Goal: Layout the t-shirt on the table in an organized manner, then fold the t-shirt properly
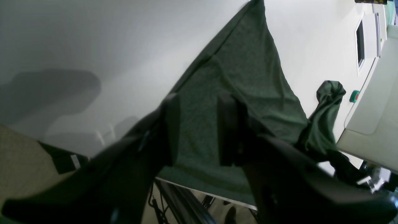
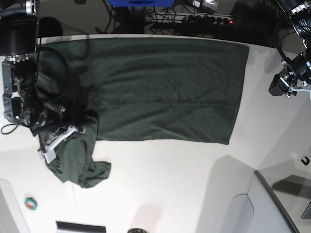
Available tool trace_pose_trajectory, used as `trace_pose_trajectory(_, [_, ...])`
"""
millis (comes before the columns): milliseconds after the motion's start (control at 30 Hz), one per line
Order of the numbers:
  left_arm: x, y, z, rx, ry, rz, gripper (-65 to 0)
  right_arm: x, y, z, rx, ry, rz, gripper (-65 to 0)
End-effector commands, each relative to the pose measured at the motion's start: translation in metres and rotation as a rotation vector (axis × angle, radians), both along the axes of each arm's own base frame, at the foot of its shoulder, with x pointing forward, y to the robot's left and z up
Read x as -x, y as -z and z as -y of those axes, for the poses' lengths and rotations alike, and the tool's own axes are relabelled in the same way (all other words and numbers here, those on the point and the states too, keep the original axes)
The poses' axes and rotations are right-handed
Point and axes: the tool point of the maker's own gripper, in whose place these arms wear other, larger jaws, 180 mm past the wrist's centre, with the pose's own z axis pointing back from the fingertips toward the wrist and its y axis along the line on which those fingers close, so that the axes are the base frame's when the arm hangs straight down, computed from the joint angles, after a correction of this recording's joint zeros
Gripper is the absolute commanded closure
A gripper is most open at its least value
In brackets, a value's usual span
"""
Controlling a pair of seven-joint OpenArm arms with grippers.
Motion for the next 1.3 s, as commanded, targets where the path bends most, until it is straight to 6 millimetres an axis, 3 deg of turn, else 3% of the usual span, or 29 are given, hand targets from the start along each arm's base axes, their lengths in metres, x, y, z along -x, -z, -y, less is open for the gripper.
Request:
trace_pose_trajectory(0, [-0.005, -0.011, -0.006, -0.019, 0.004, 0.031, -18.9, -0.015, -0.008, 0.012, 0.012, 0.023, 0.029, -0.9])
trace_pose_trajectory(133, [-0.006, -0.011, -0.006, -0.017, 0.005, 0.032, -18.9, -0.017, 0.014, 0.033, -0.006, 0.101, -0.042, -1.2])
trace_pose_trajectory(233, [-0.005, -0.011, -0.006, -0.017, 0.005, 0.029, -18.9, -0.012, 0.022, 0.037, -0.015, 0.120, -0.072, -2.3])
trace_pose_trajectory(300, [-0.004, -0.011, -0.006, -0.019, 0.004, 0.028, -18.9, -0.010, 0.023, 0.038, -0.016, 0.123, -0.076, -8.1])
trace_pose_trajectory(400, [-0.004, -0.011, -0.006, -0.019, 0.004, 0.028, -18.9, -0.010, 0.021, 0.037, -0.016, 0.121, -0.070, -23.3])
trace_pose_trajectory(433, [-0.004, -0.011, -0.006, -0.019, 0.004, 0.028, -18.9, -0.010, 0.021, 0.037, -0.016, 0.121, -0.070, -24.9])
trace_pose_trajectory(800, [-0.006, -0.012, -0.006, -0.019, 0.004, 0.033, -18.9, -0.039, -0.001, 0.037, -0.014, 0.117, -0.012, -23.1])
trace_pose_trajectory(933, [-0.007, -0.012, -0.006, -0.019, 0.004, 0.036, -18.9, -0.040, -0.002, 0.037, -0.013, 0.117, -0.010, -22.8])
trace_pose_trajectory(1100, [-0.008, -0.013, -0.006, -0.019, 0.004, 0.037, -18.9, -0.030, 0.017, 0.040, -0.017, 0.135, -0.068, -23.0])
trace_pose_trajectory(1267, [-0.008, -0.013, -0.005, -0.018, 0.007, 0.038, -18.9, -0.024, 0.023, 0.041, -0.016, 0.137, -0.087, -23.0])
